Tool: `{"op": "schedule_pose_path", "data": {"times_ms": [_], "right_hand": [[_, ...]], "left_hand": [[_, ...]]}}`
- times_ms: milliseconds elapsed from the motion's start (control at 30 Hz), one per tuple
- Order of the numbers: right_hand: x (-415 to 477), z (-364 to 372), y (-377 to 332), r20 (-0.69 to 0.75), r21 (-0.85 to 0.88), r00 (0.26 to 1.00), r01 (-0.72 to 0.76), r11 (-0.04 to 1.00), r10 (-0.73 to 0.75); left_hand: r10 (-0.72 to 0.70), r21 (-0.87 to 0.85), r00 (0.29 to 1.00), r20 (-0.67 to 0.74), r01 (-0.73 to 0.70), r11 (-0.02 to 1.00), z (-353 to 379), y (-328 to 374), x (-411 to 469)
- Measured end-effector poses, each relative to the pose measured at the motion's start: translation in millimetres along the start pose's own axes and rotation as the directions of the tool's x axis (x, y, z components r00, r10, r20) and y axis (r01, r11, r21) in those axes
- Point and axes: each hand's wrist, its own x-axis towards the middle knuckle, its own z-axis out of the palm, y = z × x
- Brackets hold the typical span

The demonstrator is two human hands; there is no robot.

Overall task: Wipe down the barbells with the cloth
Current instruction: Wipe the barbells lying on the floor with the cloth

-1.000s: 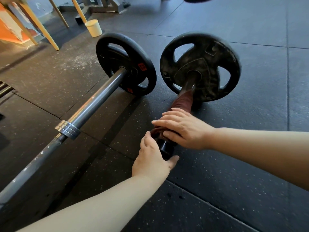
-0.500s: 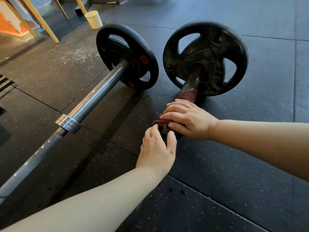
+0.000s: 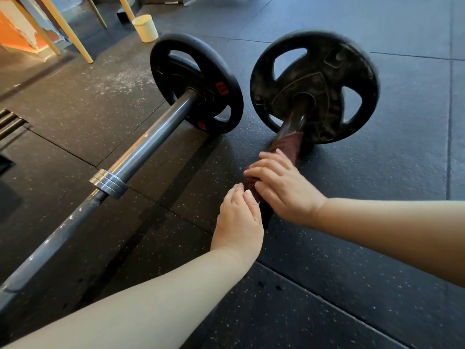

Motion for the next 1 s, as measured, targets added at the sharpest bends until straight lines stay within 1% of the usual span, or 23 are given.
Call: {"op": "schedule_pose_path", "data": {"times_ms": [67, 100, 133, 167, 233, 300, 333, 400, 433, 467, 500, 600, 667, 700, 767, 800, 833, 867, 933, 967, 1000], "right_hand": [[-6, -4, -1, 0.076, 0.009, 0.988, 0.133, 0.991, -0.134], [-3, -11, 5, 0.114, -0.016, 0.976, 0.187, 0.982, -0.184], [3, -17, 14, 0.138, -0.059, 0.97, 0.211, 0.976, -0.202], [10, -22, 23, 0.137, -0.103, 0.973, 0.199, 0.974, -0.185], [20, -25, 33, 0.068, -0.133, 0.995, 0.082, 0.988, -0.073], [20, -19, 31, 0.009, -0.065, 0.999, -0.053, 0.996, 0.054], [17, -16, 28, 0.004, -0.017, 0.998, -0.07, 0.997, 0.07], [9, -14, 28, 0.05, -0.006, 0.999, 0.019, 1.0, -0.019], [10, -18, 32, 0.087, -0.035, 0.993, 0.081, 0.996, -0.078], [14, -24, 39, 0.113, -0.068, 0.988, 0.114, 0.991, -0.106], [21, -29, 47, 0.115, -0.093, 0.989, 0.098, 0.991, -0.087], [35, -32, 54, 0.036, -0.072, 0.997, -0.063, 0.995, 0.066], [30, -23, 49, 0.001, -0.02, 0.996, -0.087, 0.996, 0.087], [24, -21, 49, 0.011, -0.015, 0.999, -0.045, 0.999, 0.045], [19, -27, 57, 0.084, -0.068, 0.993, 0.085, 0.994, -0.079], [22, -33, 66, 0.112, -0.105, 0.989, 0.11, 0.988, -0.098], [28, -37, 75, 0.109, -0.126, 0.992, 0.081, 0.989, -0.067], [34, -41, 82, 0.077, -0.123, 0.997, 0.01, 0.992, 0.0], [44, -38, 85, -0.01, -0.054, 0.987, -0.158, 0.986, 0.158], [45, -33, 81, -0.049, -0.013, 0.978, -0.201, 0.979, 0.201], [43, -27, 75, -0.078, 0.015, 0.975, -0.208, 0.978, 0.208]], "left_hand": [[0.013, 0.009, 1.0, -0.01, -0.013, 1.0, 1, -1, 1], [0.012, 0.02, 1.0, -0.014, -0.012, 1.0, 0, -1, 1], [0.012, 0.038, 1.0, -0.015, -0.011, 0.999, -1, 0, 0], [0.012, 0.065, 1.0, -0.012, -0.011, 0.998, -1, 2, -1], [-0.009, 0.16, 1.0, 0.003, 0.009, 0.987, -3, 7, 0], [-0.044, 0.254, 0.999, 0.01, 0.04, 0.966, -5, 14, 4], [-0.051, 0.295, 0.999, 0.013, 0.045, 0.954, -6, 19, 8], [-0.046, 0.37, 0.999, 0.021, 0.035, 0.928, -6, 27, 19], [-0.043, 0.397, 0.999, 0.018, 0.032, 0.917, -6, 31, 23], [-0.042, 0.411, 0.999, 0.011, 0.034, 0.911, -4, 35, 25], [-0.047, 0.412, 0.999, 0.003, 0.042, 0.91, -2, 38, 26], [-0.076, 0.392, 0.997, -0.02, 0.077, 0.917, 3, 43, 24], [-0.089, 0.404, 0.996, -0.004, 0.083, 0.911, 3, 43, 25], [-0.103, 0.418, 0.995, 0.015, 0.087, 0.904, 1, 43, 28], [-0.108, 0.48, 0.992, 0.068, 0.062, 0.875, -1, 44, 33], [-0.093, 0.52, 0.991, 0.094, 0.03, 0.854, -1, 45, 35], [-0.07, 0.554, 0.991, 0.111, -0.004, 0.832, -1, 45, 36], [-0.042, 0.58, 0.992, 0.118, -0.035, 0.814, -1, 45, 38], [0.009, 0.607, 0.992, 0.128, -0.086, 0.79, 0, 43, 44], [0.011, 0.602, 0.991, 0.133, -0.09, 0.793, 1, 42, 47], [-0.005, 0.584, 0.99, 0.138, -0.077, 0.808, 2, 43, 50]]}}
